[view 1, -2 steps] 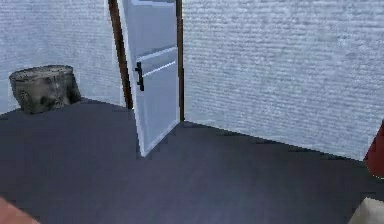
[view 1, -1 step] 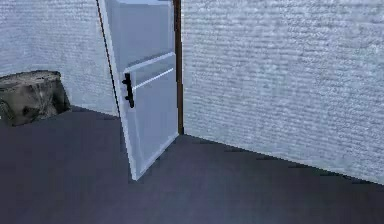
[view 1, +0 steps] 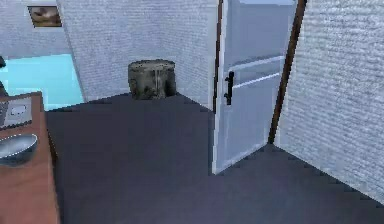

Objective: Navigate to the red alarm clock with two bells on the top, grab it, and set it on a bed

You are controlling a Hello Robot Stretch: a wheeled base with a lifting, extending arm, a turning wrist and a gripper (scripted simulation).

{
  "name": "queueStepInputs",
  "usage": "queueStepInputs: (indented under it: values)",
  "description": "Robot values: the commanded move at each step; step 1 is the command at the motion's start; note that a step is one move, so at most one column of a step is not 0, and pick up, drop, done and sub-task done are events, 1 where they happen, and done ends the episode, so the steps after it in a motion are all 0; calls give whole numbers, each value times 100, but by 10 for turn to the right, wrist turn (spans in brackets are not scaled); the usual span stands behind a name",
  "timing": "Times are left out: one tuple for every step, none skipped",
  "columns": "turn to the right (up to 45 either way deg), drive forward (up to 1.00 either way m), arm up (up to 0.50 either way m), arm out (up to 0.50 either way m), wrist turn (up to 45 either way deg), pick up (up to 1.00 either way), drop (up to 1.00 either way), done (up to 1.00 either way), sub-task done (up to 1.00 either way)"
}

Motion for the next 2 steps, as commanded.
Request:
queueStepInputs:
  values:
    - [0, 100, 0, 0, 0, 0, 0, 0, 0]
    - [-30, 0, 0, 0, 0, 0, 0, 0, 0]
